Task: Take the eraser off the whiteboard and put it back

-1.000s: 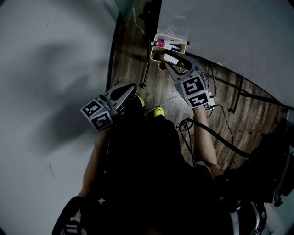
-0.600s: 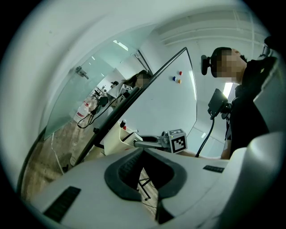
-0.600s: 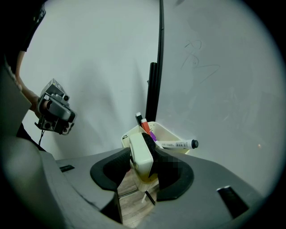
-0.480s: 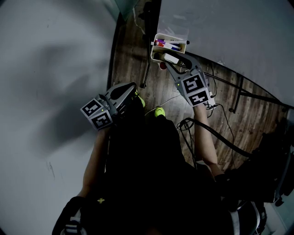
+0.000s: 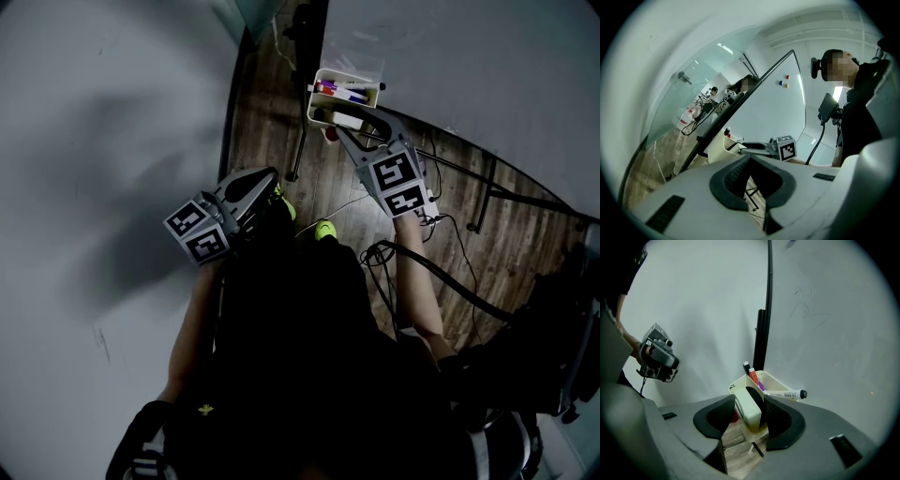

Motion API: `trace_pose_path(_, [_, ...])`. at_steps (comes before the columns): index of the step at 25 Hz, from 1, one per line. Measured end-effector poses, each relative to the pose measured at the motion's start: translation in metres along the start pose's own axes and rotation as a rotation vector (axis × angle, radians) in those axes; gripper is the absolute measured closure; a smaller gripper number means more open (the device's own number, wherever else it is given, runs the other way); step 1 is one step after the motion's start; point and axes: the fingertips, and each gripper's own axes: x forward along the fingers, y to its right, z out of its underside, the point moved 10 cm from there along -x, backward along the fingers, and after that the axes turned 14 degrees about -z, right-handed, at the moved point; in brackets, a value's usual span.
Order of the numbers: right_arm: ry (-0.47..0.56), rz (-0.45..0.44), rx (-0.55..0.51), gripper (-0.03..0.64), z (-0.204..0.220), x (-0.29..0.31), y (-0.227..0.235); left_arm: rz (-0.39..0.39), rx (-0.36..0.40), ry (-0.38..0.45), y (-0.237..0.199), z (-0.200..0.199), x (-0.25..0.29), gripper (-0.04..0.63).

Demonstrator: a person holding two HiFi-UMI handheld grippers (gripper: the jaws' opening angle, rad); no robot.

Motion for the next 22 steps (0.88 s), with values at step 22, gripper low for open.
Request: trace_pose_path(22, [0.095,-0.034,-0.048,0.433,0.002,-0.05,-0.025,-0.027,0.063,0.068,0.045,0.015,-0.003,0.578])
